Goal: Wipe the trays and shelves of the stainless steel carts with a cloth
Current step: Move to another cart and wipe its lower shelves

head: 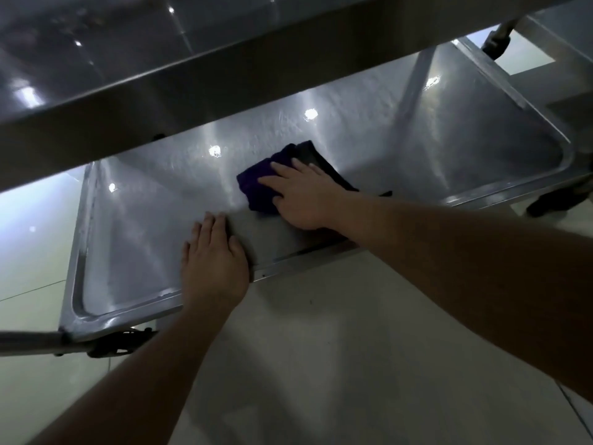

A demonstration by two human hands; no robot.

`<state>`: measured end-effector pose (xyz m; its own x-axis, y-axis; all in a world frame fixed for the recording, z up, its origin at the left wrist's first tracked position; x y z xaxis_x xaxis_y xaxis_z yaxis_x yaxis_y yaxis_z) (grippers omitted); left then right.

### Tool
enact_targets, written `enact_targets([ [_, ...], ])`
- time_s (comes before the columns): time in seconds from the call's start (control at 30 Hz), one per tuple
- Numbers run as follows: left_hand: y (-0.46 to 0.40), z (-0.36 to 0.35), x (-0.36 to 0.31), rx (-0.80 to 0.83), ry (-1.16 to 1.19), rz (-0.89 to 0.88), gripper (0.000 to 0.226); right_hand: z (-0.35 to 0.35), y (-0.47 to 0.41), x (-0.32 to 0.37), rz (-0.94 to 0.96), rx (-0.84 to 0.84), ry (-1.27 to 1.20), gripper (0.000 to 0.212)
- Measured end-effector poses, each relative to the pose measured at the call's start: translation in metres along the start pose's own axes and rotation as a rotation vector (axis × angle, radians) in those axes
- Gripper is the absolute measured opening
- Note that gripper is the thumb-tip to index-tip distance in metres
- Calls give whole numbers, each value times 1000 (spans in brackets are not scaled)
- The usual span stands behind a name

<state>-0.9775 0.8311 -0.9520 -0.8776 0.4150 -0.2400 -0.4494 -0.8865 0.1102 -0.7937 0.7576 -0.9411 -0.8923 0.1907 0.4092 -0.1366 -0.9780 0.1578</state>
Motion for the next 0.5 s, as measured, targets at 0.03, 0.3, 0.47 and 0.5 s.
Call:
enact_targets([
  [0.03,0,1,0,0,-6,-1,55,3,-10,1,16,18,-9,56],
  [0.3,1,3,0,-28,2,32,54,77,14,-144,-370,-106,35,57],
  [0.47,2,2,-1,-22,-2,17,54,107,151,-276,-806,-261,1,64],
  [0.5,3,2,-1,-19,-8,15,55,108,173,-287,-841,-274,4,63],
])
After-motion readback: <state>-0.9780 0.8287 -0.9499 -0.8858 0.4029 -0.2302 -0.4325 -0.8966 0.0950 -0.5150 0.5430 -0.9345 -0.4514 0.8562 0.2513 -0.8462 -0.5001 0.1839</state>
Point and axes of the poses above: each hand's wrist, its own y-axis away from the middle knuckle, its own z-axis out of the back of the hand, x = y × z, the point moved 7 cm from there along -y, towards the middle knuckle, and after that the axes turned 14 degrees about z, right-handed, at the moved point
